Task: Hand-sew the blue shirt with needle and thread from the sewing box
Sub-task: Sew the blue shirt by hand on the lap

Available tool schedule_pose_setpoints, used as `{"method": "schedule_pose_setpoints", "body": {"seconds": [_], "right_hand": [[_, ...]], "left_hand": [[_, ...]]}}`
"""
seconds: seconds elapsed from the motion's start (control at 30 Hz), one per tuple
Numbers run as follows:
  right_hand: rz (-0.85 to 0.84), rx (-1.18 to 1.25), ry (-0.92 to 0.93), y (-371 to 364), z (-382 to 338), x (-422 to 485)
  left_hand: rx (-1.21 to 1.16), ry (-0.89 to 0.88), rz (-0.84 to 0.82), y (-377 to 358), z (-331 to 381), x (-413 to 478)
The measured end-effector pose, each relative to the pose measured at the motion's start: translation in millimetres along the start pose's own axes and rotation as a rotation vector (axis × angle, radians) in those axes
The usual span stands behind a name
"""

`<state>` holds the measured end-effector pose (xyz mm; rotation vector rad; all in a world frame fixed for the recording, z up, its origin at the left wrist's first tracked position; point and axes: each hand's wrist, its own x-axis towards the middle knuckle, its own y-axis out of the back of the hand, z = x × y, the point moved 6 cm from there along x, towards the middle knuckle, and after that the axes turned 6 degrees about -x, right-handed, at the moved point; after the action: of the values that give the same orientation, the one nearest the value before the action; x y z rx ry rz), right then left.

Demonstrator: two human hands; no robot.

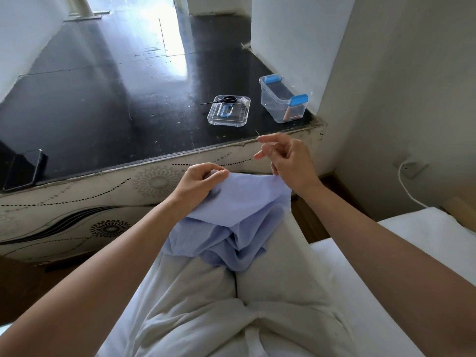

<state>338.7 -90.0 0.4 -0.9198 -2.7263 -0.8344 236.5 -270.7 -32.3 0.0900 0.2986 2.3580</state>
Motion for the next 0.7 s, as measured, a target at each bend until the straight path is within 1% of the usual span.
{"method": "schedule_pose_setpoints", "body": {"seconds": [0.07,0.13,0.2,0.27,0.33,0.37,0.4,0.53,0.6,0.7], "right_hand": [[0.000,0.055,-0.018,-1,-3,0],[-0.064,0.075,-0.008,-5,-8,0],[-0.193,0.097,0.014,-13,-12,-3],[-0.361,0.097,0.025,-22,-14,-8],[-0.512,0.082,-0.004,-32,-11,-14],[-0.552,0.083,-0.026,-35,-9,-17],[-0.560,0.085,-0.049,-38,-6,-18],[-0.498,0.062,-0.186,-41,9,-17],[-0.514,0.081,-0.258,-45,15,-18],[-0.564,0.126,-0.282,-48,13,-20]], "left_hand": [[0.031,0.023,-0.034,-2,-2,-2],[0.039,0.052,-0.042,-2,-5,-3],[0.016,0.060,-0.058,-1,-5,-3],[0.012,0.083,-0.076,-1,-7,-3],[0.023,0.096,-0.089,-1,-8,-3],[0.025,0.091,-0.090,-1,-8,-3],[0.017,0.079,-0.088,0,-8,-3],[-0.046,0.074,-0.046,3,-10,-1],[-0.061,0.082,-0.040,2,-11,0],[-0.084,0.101,-0.044,4,-13,0]]}}
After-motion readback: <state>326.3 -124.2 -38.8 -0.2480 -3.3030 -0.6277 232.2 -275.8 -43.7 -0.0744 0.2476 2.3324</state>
